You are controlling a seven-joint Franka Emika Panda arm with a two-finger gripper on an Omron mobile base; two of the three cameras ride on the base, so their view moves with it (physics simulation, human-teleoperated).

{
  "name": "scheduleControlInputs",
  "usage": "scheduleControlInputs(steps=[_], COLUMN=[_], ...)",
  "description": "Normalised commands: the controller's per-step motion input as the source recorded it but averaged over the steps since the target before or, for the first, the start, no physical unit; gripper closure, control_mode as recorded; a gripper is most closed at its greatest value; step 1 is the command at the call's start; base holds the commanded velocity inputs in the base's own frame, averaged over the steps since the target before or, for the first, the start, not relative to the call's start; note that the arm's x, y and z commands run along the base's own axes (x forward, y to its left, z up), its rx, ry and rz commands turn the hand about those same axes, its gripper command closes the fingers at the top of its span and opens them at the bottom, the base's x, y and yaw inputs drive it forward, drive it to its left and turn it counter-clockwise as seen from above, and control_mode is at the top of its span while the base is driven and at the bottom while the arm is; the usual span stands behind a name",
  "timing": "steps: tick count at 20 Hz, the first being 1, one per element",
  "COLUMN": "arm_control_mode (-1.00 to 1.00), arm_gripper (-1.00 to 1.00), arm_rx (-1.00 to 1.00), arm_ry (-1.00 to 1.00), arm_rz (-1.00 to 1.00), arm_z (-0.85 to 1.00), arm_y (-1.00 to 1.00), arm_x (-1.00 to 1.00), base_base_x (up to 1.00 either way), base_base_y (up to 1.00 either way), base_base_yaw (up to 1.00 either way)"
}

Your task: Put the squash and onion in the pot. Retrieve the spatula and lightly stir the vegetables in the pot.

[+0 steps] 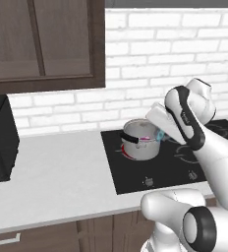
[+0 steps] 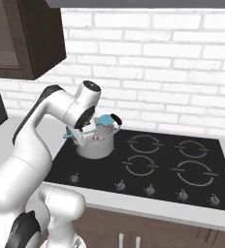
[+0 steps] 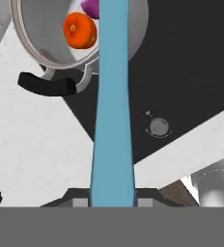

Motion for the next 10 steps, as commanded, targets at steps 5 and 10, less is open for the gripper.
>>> scheduleControlInputs(steps=[5, 10], arm_control_mode=[-1.00, -1.00], arm_gripper=[1.00, 1.00], arm_rx=[0.26, 0.08], arm_ry=[-0.02, 0.00], arm_rz=[-0.27, -0.05], arm_z=[0.10, 0.02], arm_y=[0.08, 0.14], arm_x=[0.03, 0.00], base_base_x=[0.00, 0.00], base_base_y=[0.00, 0.00], base_base_yaw=[0.00, 0.00])
